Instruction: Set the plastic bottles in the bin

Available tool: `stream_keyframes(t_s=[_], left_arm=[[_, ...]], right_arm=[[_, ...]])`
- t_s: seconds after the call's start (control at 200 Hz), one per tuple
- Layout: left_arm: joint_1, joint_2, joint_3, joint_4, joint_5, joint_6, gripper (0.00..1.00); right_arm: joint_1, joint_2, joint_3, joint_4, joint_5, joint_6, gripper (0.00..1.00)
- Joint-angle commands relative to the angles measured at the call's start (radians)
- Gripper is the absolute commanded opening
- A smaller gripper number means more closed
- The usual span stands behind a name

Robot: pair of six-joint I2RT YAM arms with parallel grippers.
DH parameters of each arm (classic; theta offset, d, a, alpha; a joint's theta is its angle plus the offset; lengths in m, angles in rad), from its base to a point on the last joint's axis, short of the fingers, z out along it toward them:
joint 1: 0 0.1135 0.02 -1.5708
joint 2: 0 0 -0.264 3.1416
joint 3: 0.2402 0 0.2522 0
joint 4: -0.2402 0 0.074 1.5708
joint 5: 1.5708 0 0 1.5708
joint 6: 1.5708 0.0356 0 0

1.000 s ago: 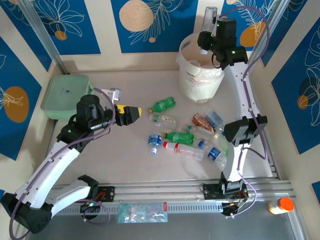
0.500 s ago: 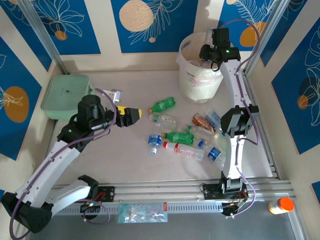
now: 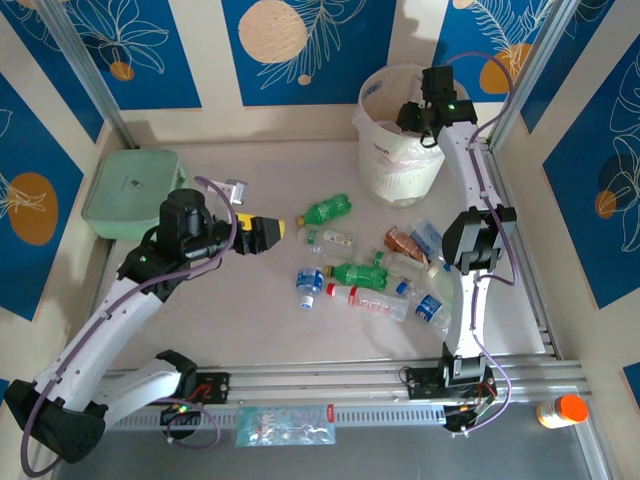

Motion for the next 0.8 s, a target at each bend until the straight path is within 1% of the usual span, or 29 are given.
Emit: stream_keyframes(t_s=[0.0,0.17,0.265,0.525,0.615,0.7,0.795], left_arm=[[-0.005,-0.013,0.026,-0.017,0.005,0.025,0.84],[-0.004,-0.025,0.029,-0.034,-0.008,0.038,0.85],[-0.005,-0.028,0.032,-0.036,-0.010,0.040,0.86],[-0.005,-0.038,0.054,-0.048,-0.022,0.042,0.87],[-0.006,-0.045,0.059,-0.050,-0.023,0.041,0.87],[-0.005,-0.051,0.059,-0.051,-0.022,0.038,0.87],[-0.005,-0.061,0.053,-0.052,-0.026,0.038,0.87]], right_arm=[[-0.006,0.021,0.000,-0.029,-0.038,-0.002,0.61],[-0.003,0.017,0.019,-0.042,-0.036,-0.010,0.76],[0.001,0.009,0.041,-0.050,-0.031,-0.015,0.82],[0.020,-0.069,0.057,-0.047,-0.006,-0.046,0.90],[0.034,-0.105,0.059,-0.050,0.013,-0.050,0.95],[0.050,-0.147,0.052,-0.058,0.038,-0.044,0.95],[0.080,-0.212,0.004,-0.046,0.065,-0.038,0.95]])
